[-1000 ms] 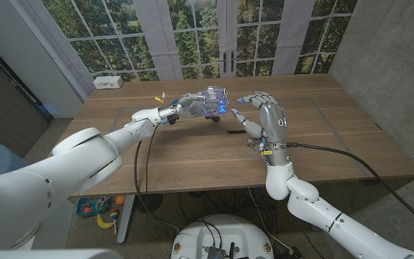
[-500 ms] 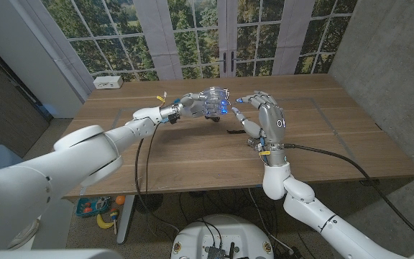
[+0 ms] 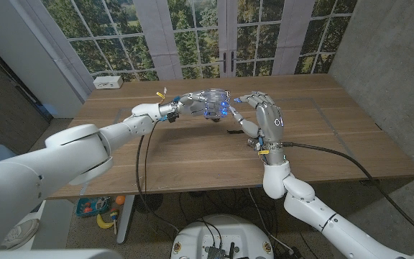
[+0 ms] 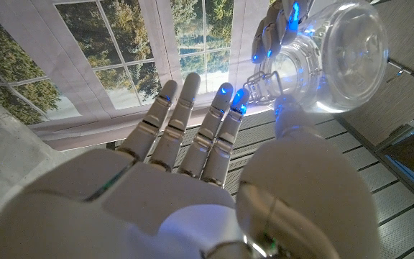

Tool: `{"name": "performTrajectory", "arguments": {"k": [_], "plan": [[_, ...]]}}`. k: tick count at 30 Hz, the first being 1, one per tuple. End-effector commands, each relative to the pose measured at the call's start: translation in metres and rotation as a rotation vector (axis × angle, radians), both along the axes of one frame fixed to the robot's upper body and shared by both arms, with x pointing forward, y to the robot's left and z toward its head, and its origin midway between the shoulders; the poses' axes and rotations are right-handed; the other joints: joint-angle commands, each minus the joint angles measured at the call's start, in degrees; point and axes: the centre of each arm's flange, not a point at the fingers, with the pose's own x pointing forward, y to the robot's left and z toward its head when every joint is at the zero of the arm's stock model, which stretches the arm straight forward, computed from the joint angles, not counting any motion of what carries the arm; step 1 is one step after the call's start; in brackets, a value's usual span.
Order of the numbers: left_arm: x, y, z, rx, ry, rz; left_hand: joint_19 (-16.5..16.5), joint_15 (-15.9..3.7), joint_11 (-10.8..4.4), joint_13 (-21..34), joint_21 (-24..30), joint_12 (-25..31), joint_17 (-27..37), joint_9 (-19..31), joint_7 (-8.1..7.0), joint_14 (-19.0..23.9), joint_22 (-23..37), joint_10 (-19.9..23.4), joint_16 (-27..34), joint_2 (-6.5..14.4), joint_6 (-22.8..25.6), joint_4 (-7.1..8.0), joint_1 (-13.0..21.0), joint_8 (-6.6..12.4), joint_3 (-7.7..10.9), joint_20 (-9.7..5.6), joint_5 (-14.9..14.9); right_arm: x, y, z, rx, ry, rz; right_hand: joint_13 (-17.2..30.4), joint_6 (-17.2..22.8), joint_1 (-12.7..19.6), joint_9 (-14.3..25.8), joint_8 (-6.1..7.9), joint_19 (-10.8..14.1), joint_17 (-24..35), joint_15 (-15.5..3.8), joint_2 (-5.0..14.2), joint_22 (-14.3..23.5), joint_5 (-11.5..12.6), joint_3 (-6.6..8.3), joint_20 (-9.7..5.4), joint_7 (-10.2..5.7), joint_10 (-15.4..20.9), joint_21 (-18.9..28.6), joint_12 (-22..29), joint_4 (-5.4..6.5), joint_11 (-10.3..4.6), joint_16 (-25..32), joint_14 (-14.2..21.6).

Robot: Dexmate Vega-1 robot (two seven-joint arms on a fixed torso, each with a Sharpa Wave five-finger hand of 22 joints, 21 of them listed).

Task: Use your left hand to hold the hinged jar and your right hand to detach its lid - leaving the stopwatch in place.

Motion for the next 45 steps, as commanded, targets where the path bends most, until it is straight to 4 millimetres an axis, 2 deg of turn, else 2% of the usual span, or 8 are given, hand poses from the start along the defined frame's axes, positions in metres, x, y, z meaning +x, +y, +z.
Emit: {"name": "performTrajectory", "arguments": {"k": [1, 11, 16, 25, 31, 33, 37, 45], "plan": [[-0.003, 0.003, 0.001, -0.003, -0.015, -0.008, -0.19, -16.53, -17.63, 10.77, 0.44, 1.95, 0.41, 9.18, -17.21, 8.06, 0.03, 23.14, 2.74, 12.2, 20.18, 6.23, 6.18, 8.85, 6.03, -1.86, 6.71, -0.002, -0.003, 0.0, -0.04, 0.035, -0.016, 0.53, -0.44, 1.2, -0.11, -0.26, -0.14, 0.28, -9.65, 0.64, 0.2, 0.73, 0.44, 0.02, -0.18, -0.43, 0.14, 0.26, -0.57, 0.12, -0.6, -0.42], [-0.004, 0.003, 0.002, -0.011, -0.019, -0.013, -0.18, -16.52, -17.66, 11.64, 0.56, 2.06, 0.74, 9.18, -17.28, 8.0, 0.03, 23.05, 2.75, 12.24, 20.2, 6.35, 6.34, 8.87, 5.82, -1.87, 7.0, -0.004, -0.007, -0.003, -0.049, 0.042, -0.02, 1.96, -3.09, 2.39, -0.4, -1.19, -0.61, 1.0, -9.47, -0.23, 0.15, 1.66, 0.59, -0.17, -0.81, -2.55, 0.05, 0.05, -1.23, 0.05, -2.14, -1.07], [-0.003, 0.003, 0.0, -0.012, -0.013, -0.008, -0.19, -16.54, -17.68, 11.98, 0.6, 2.09, 0.88, 9.19, -17.32, 8.06, 0.03, 23.02, 2.8, 12.26, 20.14, 6.39, 6.41, 8.86, 5.74, -1.89, 7.11, -0.005, -0.009, -0.004, -0.068, 0.063, -0.012, 2.93, -5.95, 1.3, -0.49, -2.24, -1.16, 1.14, -9.33, -1.3, 0.11, 2.75, -0.06, 0.13, -0.31, -4.91, -0.15, -0.44, -0.7, 0.05, -3.84, -1.99], [-0.002, 0.003, 0.0, -0.01, -0.009, -0.003, -0.18, -16.54, -17.71, 12.45, 0.67, 2.15, 1.06, 9.1, -17.27, 8.09, 0.03, 23.03, 2.84, 12.25, 20.21, 6.42, 6.52, 8.86, 5.64, -1.91, 7.24, -0.005, -0.014, -0.009, -0.081, 0.078, -0.021, 3.4, -5.69, 0.22, -0.6, -2.16, -1.31, 1.36, -9.39, -1.25, 0.1, 3.33, -0.4, 0.36, -0.04, -5.31, -0.22, -0.4, -0.1, 0.0, -4.36, -1.87], [-0.001, 0.001, 0.001, -0.008, -0.003, -0.001, -0.22, -16.54, -17.71, 12.84, 0.71, 2.19, 1.22, 9.08, -17.33, 8.14, 0.03, 23.01, 2.87, 12.27, 20.2, 6.47, 6.59, 8.86, 5.55, -1.94, 7.35, -0.002, -0.013, -0.014, -0.016, 0.012, 0.014, 4.34, -3.35, 2.23, -0.86, -1.24, -0.81, 2.75, -9.62, -0.66, 0.06, 3.5, 0.34, 0.11, -0.4, -3.5, -0.06, 0.68, -1.12, -0.08, -4.03, -0.53], [0.0, 0.001, 0.0, -0.006, -0.001, -0.001, -0.25, -16.53, -17.72, 12.97, 0.72, 2.2, 1.26, 9.1, -17.38, 8.14, 0.03, 23.0, 2.87, 12.28, 20.19, 6.49, 6.61, 8.87, 5.52, -1.94, 7.39, -0.002, -0.012, -0.015, 0.006, -0.013, 0.044, 5.43, 0.42, 2.9, -0.85, 0.47, 0.32, 4.72, -9.72, 0.14, 0.08, 3.56, 0.24, -0.49, -0.65, -0.5, 0.4, 2.38, -1.04, -0.04, -2.38, 2.43], [0.0, 0.0, -0.001, -0.011, 0.003, -0.003, -0.23, -16.53, -17.73, 13.22, 0.78, 2.21, 1.36, 9.04, -17.34, 8.2, 0.03, 22.98, 2.91, 12.32, 20.26, 6.53, 6.66, 8.87, 5.48, -1.9, 7.45, 0.001, -0.008, -0.015, 0.046, -0.058, 0.063, 6.55, 3.07, 3.35, -0.92, 1.69, 1.09, 6.09, -9.76, 0.45, 0.15, 3.69, 0.09, -0.8, -0.3, 2.24, 0.78, 4.01, -0.98, -0.04, -1.69, 4.24], [-0.003, -0.002, -0.003, -0.004, -0.007, -0.016, -0.23, -16.53, -17.76, 13.71, 0.86, 2.25, 1.54, 9.07, -17.22, 8.21, 0.04, 23.01, 2.92, 12.32, 20.13, 6.57, 6.77, 8.87, 5.38, -1.91, 7.55, 0.013, 0.002, -0.015, 0.066, -0.058, 0.073, 7.48, 2.19, 2.29, -0.94, 1.45, 0.77, 6.86, -9.55, -1.4, 0.2, 3.94, -1.23, -0.48, -0.4, 2.06, 0.72, 4.44, -0.77, 0.01, -1.75, 4.57]]}}
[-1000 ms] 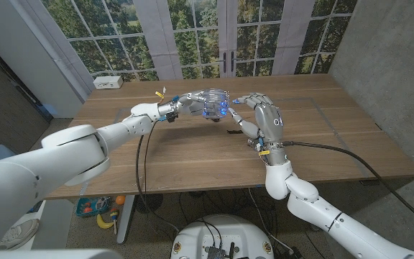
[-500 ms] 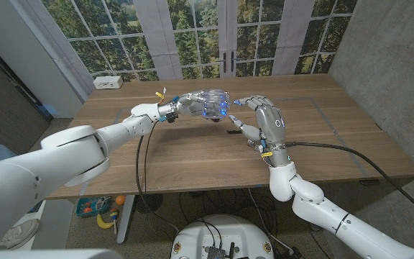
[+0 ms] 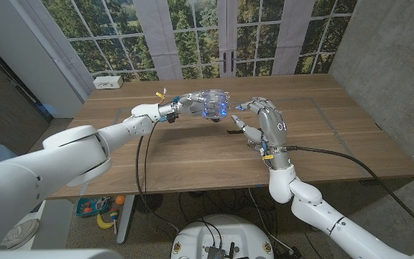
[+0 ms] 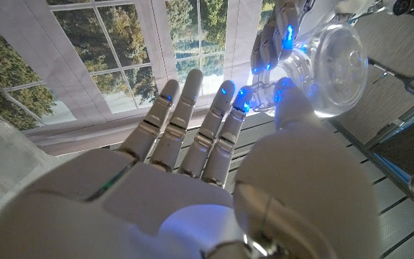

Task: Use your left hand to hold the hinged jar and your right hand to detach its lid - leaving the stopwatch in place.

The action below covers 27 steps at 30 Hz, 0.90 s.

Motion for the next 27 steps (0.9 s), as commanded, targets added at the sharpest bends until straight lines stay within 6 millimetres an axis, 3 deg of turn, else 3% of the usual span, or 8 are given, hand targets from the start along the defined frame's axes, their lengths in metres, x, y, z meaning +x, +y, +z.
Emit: {"name": "performTrajectory", "arguments": {"k": [1, 9, 12, 16, 20, 22, 24, 27], "plan": [[-0.003, -0.003, -0.002, 0.004, -0.004, -0.014, -0.26, -16.42, -17.92, 13.02, 0.41, 1.83, 0.75, 7.32, -17.44, 8.31, 0.0, 22.84, 2.22, 12.32, 19.93, 6.12, 6.79, 8.86, 5.83, -1.93, 7.57, 0.012, 0.014, -0.003, 0.074, -0.028, 0.042, 0.78, -0.46, -0.44, 0.14, 0.02, -0.02, 0.99, -8.88, -1.79, 0.24, 0.74, -1.07, 0.35, 0.06, 0.06, 0.3, 0.74, 0.17, 0.0, 0.5, 0.96], [-0.006, -0.002, -0.001, 0.004, -0.018, -0.025, -0.31, -16.42, -17.91, 13.58, 0.49, 1.84, 0.95, 7.36, -17.38, 8.39, 0.01, 22.79, 2.25, 12.37, 19.92, 6.21, 6.88, 8.91, 5.72, -1.89, 7.67, 0.021, 0.021, -0.005, 0.009, -0.009, 0.027, 2.47, 2.52, -0.02, 0.2, 1.36, -0.09, 2.57, -9.15, -1.98, 0.35, 1.88, -1.95, 0.57, 0.08, 0.96, 0.36, 2.08, 0.25, -0.06, 0.66, 1.48], [-0.007, -0.002, -0.001, 0.004, -0.017, -0.028, -0.28, -16.42, -17.92, 13.74, 0.54, 1.85, 1.01, 7.3, -17.37, 8.39, 0.01, 22.8, 2.26, 12.37, 19.93, 6.23, 6.91, 8.88, 5.7, -1.88, 7.69, 0.023, 0.021, -0.008, 0.03, -0.008, 0.054, 3.16, 5.36, 5.98, 0.13, 2.75, 0.5, 4.35, -9.45, 0.58, 0.4, 2.7, 0.51, -0.02, -0.1, 3.37, 0.78, 3.25, -1.46, -0.04, 0.69, 3.22], [-0.007, -0.002, -0.002, 0.004, -0.011, -0.03, -0.29, -16.4, -17.92, 13.99, 0.58, 1.85, 1.1, 7.32, -17.32, 8.43, 0.01, 22.78, 2.27, 12.43, 19.83, 6.29, 6.95, 8.87, 5.66, -1.86, 7.72, 0.023, 0.02, -0.01, 0.083, -0.032, 0.138, 2.44, 11.98, 9.11, -0.15, 5.72, 2.77, 8.22, -9.58, 4.54, 0.68, -0.47, 1.99, -1.72, 0.66, 9.25, 2.6, 4.77, -0.67, 0.05, 2.66, 8.48], [-0.006, -0.002, -0.004, 0.006, -0.007, -0.028, -0.26, -16.42, -17.93, 14.29, 0.66, 1.85, 1.22, 7.3, -17.34, 8.46, 0.02, 22.77, 2.29, 12.44, 19.75, 6.3, 7.03, 8.85, 5.62, -1.89, 7.73, 0.022, 0.016, -0.01, 0.117, -0.043, 0.17, 1.46, 12.84, 7.87, -0.61, 5.76, 2.76, 8.67, -9.18, 5.79, 0.84, -1.53, 2.07, -1.9, 0.66, 10.85, 3.07, 4.73, 0.43, 0.13, 2.12, 9.22], [-0.006, -0.002, -0.004, 0.007, -0.007, -0.028, -0.28, -16.41, -17.93, 14.42, 0.68, 1.85, 1.26, 7.21, -17.37, 8.48, 0.02, 22.77, 2.29, 12.45, 19.9, 6.32, 7.05, 8.85, 5.61, -1.87, 7.74, 0.021, 0.013, -0.011, 0.134, -0.044, 0.167, 0.52, 12.01, 3.94, -1.16, 4.93, 2.69, 9.02, -8.62, 5.49, 0.96, -2.76, 0.73, -1.47, 0.88, 11.26, 3.5, 4.28, 2.25, 0.06, 1.58, 9.55], [-0.007, -0.002, -0.004, 0.006, -0.008, -0.03, -0.27, -16.42, -17.93, 14.53, 0.71, 1.85, 1.3, 7.16, -17.3, 8.47, 0.02, 22.76, 2.29, 12.45, 19.91, 6.32, 7.08, 8.83, 5.59, -1.86, 7.75, 0.019, 0.011, -0.011, 0.143, -0.045, 0.156, 0.81, 5.69, -2.05, -1.75, 1.06, 1.27, 9.83, -8.9, 0.99, 0.95, -3.01, -2.42, 0.19, 1.17, 5.47, 3.48, 2.15, 3.47, 0.18, -0.41, 7.45], [-0.008, -0.003, -0.003, 0.008, -0.015, -0.033, -0.26, -16.41, -17.93, 14.71, 0.75, 1.85, 1.36, 7.13, -17.24, 8.47, 0.02, 22.75, 2.28, 12.45, 19.97, 6.33, 7.12, 8.85, 5.57, -1.85, 7.76, 0.019, 0.007, -0.011, 0.175, -0.041, 0.164, 3.01, 0.13, -6.34, -1.35, -2.18, 0.35, 10.41, -8.63, -1.13, 0.89, -1.36, -4.41, 1.28, 2.45, 0.16, 3.35, 1.35, 4.69, 0.37, -2.5, 5.24]]}}
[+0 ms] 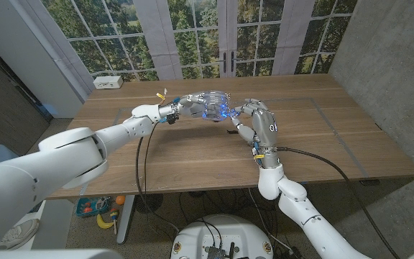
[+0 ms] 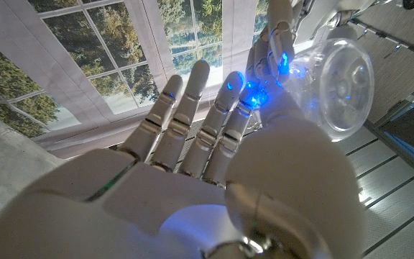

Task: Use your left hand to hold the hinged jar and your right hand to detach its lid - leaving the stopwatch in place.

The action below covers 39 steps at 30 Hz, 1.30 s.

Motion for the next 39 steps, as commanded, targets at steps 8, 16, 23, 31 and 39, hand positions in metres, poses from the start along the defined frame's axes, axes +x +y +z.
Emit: {"name": "performTrajectory", "arguments": {"k": [8, 16, 23, 31, 39], "plan": [[0.001, -0.001, 0.002, -0.006, 0.006, -0.001, -0.29, -16.41, -17.96, 15.22, 0.63, 1.49, 0.36, 7.08, -17.18, 8.55, 0.06, 22.79, 2.17, 12.48, 19.95, 6.02, 7.26, 8.9, 5.83, -1.82, 7.78, -0.01, -0.019, -0.007, 0.084, -0.015, 0.116, 2.45, -8.07, -6.64, 0.62, -4.69, -1.63, 1.17, -6.81, -3.65, 0.02, 2.76, -3.26, 1.54, 1.5, -7.85, 0.01, -1.78, 1.64, -0.06, -3.07, -3.41], [0.003, -0.002, 0.003, -0.015, 0.015, 0.004, -0.29, -16.4, -17.95, 15.6, 0.71, 1.51, 0.47, 7.08, -17.13, 8.5, 0.07, 22.85, 2.13, 12.44, 19.71, 6.02, 7.35, 8.83, 5.78, -1.78, 7.79, -0.011, -0.021, -0.007, 0.043, -0.027, 0.152, 2.83, -7.46, -4.26, 0.79, -4.58, -1.35, 1.52, -7.1, -3.43, -0.05, 4.03, -2.4, 0.43, 0.53, -7.85, 0.1, -1.64, 0.21, -0.31, -3.44, -3.31], [0.003, -0.002, 0.001, -0.024, 0.021, 0.004, -0.33, -16.4, -17.96, 16.04, 0.8, 1.47, 0.63, 7.12, -17.1, 8.58, 0.06, 22.81, 2.14, 12.49, 19.73, 6.07, 7.44, 8.88, 5.75, -1.75, 7.8, -0.01, -0.016, -0.006, 0.033, -0.029, 0.18, 3.4, -6.81, -3.09, 1.18, -4.1, -1.3, 1.67, -7.09, -4.26, -0.1, 4.64, -2.34, 0.27, 0.66, -7.48, 0.1, -1.24, -0.8, -0.33, -3.81, -3.5], [0.003, -0.004, 0.0, -0.02, 0.025, 0.002, -0.33, -16.4, -17.96, 16.48, 0.91, 1.45, 0.76, 7.22, -17.03, 8.61, 0.06, 22.8, 2.13, 12.51, 19.58, 6.12, 7.53, 8.92, 5.71, -1.74, 7.79, -0.008, -0.009, -0.006, 0.057, -0.025, 0.188, 4.82, -5.66, -0.17, 2.22, -2.83, -1.18, 2.2, -7.26, -4.01, -0.13, 5.99, -1.63, 0.17, 0.64, -6.75, 0.17, -0.21, -2.4, -0.13, -3.96, -2.67], [0.005, -0.005, 0.0, -0.02, 0.03, 0.007, -0.35, -16.4, -17.97, 16.85, 1.0, 1.41, 0.89, 7.18, -16.99, 8.65, 0.07, 22.79, 2.13, 12.54, 19.67, 6.14, 7.62, 8.95, 5.69, -1.73, 7.77, -0.005, 0.001, -0.003, 0.078, -0.021, 0.192, 6.25, -5.32, 1.43, 3.14, -1.89, -1.11, 4.02, -6.98, -4.2, -0.09, 6.55, -2.18, 0.19, 0.78, -6.64, 0.26, 0.68, -3.14, -0.08, -2.62, -1.66]]}}
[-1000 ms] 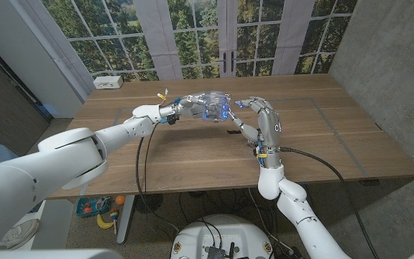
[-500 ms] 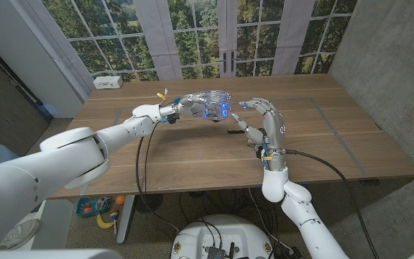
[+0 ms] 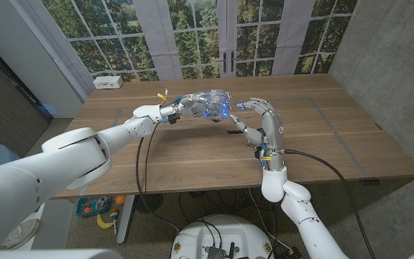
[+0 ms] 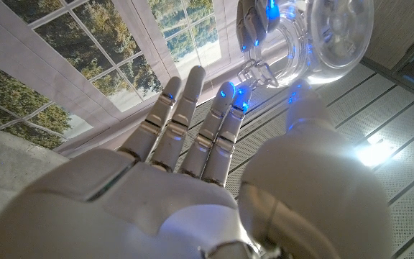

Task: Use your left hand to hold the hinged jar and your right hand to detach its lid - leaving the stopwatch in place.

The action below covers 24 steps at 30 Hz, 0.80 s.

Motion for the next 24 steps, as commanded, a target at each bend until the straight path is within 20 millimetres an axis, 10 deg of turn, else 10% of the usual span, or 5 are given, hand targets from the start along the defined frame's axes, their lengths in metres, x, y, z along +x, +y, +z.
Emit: {"name": "performTrajectory", "arguments": {"k": [1, 24], "plan": [[0.002, -0.002, 0.0, -0.001, 0.007, 0.003, -0.11, -16.51, -17.97, 16.94, 0.58, 1.12, 0.79, 7.01, -16.89, 8.51, 0.04, 22.77, 1.47, 12.54, 19.82, 5.91, 7.63, 8.99, 5.93, -1.7, 7.77, 0.004, 0.013, 0.003, 0.017, 0.005, 0.025, 0.81, 0.64, 0.96, 0.54, 0.85, 0.31, 1.04, -7.85, 0.05, 0.07, 0.48, -0.05, -0.06, 0.0, 0.64, 0.28, 0.64, -0.46, -0.17, 1.0, 0.81], [0.003, 0.005, 0.001, 0.001, 0.01, 0.014, -0.19, -16.52, -18.01, 18.01, 0.84, 1.04, 1.14, 7.14, -16.81, 8.58, 0.04, 22.87, 1.43, 12.58, 19.64, 5.98, 7.87, 9.07, 5.9, -1.69, 7.67, 0.012, 0.029, 0.01, -0.021, 0.005, 0.021, 2.57, -2.1, 2.98, 2.78, 1.89, 0.17, 2.91, -7.81, 0.43, 0.17, 2.07, -1.0, -0.09, -0.7, -1.75, 0.5, 0.89, -0.36, -0.26, 0.13, -0.3]]}}
